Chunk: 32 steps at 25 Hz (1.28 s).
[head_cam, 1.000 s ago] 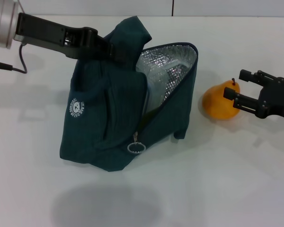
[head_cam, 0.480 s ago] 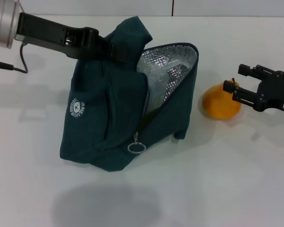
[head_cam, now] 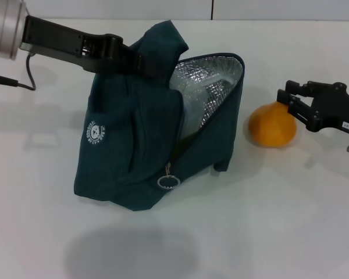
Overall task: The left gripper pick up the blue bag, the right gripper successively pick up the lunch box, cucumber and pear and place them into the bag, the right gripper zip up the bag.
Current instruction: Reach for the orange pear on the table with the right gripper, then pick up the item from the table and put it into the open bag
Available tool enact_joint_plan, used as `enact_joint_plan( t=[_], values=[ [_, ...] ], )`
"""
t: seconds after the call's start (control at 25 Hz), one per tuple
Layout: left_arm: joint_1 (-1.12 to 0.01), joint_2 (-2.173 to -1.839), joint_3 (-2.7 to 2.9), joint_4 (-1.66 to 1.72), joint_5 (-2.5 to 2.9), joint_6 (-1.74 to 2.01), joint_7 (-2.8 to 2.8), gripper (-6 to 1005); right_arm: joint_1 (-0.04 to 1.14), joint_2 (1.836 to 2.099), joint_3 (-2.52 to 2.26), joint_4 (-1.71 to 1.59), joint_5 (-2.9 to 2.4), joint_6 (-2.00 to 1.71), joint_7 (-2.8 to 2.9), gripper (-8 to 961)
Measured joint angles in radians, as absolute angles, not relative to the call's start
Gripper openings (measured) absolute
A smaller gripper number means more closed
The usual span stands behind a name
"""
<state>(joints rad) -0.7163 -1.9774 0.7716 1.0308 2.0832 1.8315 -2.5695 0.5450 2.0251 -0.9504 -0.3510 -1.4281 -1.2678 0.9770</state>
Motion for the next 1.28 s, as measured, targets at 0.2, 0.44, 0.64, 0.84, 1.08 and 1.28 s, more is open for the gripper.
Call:
enact_joint_plan(
  t=[0.2,0.44,0.64,0.84,1.08,1.28],
  values=[
    [-0.715,-1.979,0.772,1.033,2.083,1.832,-2.569,43,0.549,2.025,-0.973,-0.351,-1.428,-1.254,0.978,259],
    [-0.714,-1.978,0.772,1.034,2.083,1.832,-2.572,43,0.551,2.025,-0.974,-0.351,-1.426,-1.253,0.977,51],
    [-0.713,-1.978,0.772,1.035,2.083,1.831,-2.573,43,0.543,2.024,-0.969,-0.358,-1.42,-1.273,0.978,35],
    [-0.712,-1.977,0.772,1.033,2.083,1.831,-2.573,43,0.515,2.012,-0.96,-0.365,-1.31,-1.372,1.003,39],
    [-0.712,-1.978,0.772,1.031,2.083,1.831,-2.578,43,0.487,2.006,-0.96,-0.396,-1.161,-1.538,1.1,44],
    [-0.712,-1.976,0.772,1.031,2.083,1.831,-2.579,43,0.545,2.016,-0.978,-0.401,-1.11,-1.649,1.193,48]
  ],
)
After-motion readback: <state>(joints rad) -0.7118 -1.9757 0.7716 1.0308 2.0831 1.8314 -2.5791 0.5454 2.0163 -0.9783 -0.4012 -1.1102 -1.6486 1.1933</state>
